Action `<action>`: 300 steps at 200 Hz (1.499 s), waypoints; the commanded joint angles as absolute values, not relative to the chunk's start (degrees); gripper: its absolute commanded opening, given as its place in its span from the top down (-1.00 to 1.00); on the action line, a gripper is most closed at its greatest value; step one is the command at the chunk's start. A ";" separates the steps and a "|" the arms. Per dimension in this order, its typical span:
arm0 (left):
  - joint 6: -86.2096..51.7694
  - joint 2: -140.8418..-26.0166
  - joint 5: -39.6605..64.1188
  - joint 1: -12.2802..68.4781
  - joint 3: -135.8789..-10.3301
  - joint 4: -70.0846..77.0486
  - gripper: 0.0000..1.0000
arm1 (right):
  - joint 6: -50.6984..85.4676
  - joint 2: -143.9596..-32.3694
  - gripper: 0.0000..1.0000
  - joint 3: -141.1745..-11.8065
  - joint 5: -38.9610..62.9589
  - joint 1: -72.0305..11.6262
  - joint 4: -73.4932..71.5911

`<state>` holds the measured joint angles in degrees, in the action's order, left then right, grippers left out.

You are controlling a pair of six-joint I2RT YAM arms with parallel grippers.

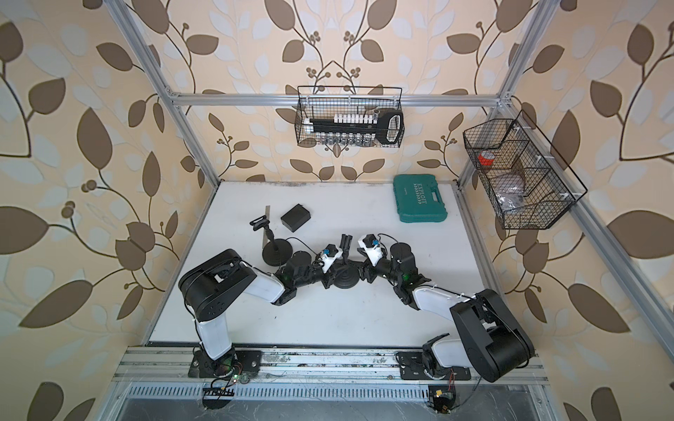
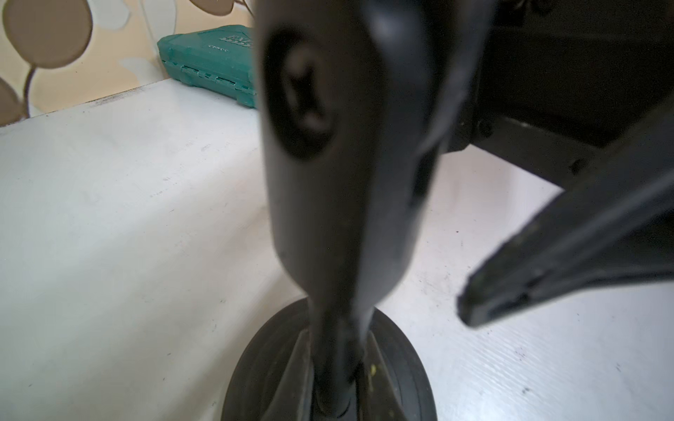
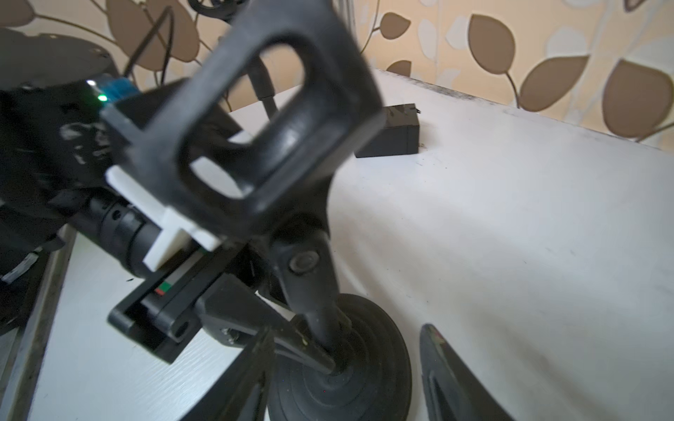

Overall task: Assemble a microphone stand
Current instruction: Screw the microphone stand pole into the microphone stand base.

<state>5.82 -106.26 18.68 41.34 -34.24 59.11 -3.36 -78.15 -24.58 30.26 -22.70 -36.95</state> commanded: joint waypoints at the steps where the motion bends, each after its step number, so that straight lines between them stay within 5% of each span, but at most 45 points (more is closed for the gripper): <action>1: 5.71 -107.47 16.47 41.57 -34.43 54.73 0.91 | -8.24 -79.22 -0.24 -28.38 38.49 -22.37 -33.27; 68: 5.75 -108.12 16.64 41.61 -34.94 54.34 0.90 | -11.73 -84.06 -0.13 -34.37 40.08 -21.92 -31.01; 89: 5.81 -107.94 16.56 41.57 -34.98 53.86 0.91 | -11.80 -85.31 0.20 -35.31 41.02 -21.15 -31.27; 137: 5.80 -108.28 16.82 41.57 -35.23 53.87 0.90 | -10.43 -85.89 0.35 -34.49 40.72 -21.04 -34.31; 163: 5.56 -108.34 16.79 41.57 -35.07 53.96 0.88 | -7.33 -86.46 0.63 -31.73 38.77 -21.22 -39.61; 175: 5.46 -108.19 16.68 41.57 -35.01 54.13 0.82 | -4.94 -86.85 1.00 -30.33 35.75 -21.61 -42.12; 262: 0.51 -106.39 17.98 41.63 -32.81 60.98 0.29 | 5.64 -87.09 1.00 -21.25 0.96 -34.13 -48.90; 300: -0.08 -105.59 17.78 41.67 -32.67 62.59 0.26 | 10.71 -89.36 1.00 -20.39 -13.99 -42.02 -49.81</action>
<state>1.23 -106.65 17.50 41.30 -32.69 58.89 4.64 -85.60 -22.87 0.62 -38.15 -56.84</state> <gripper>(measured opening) 0.375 0.221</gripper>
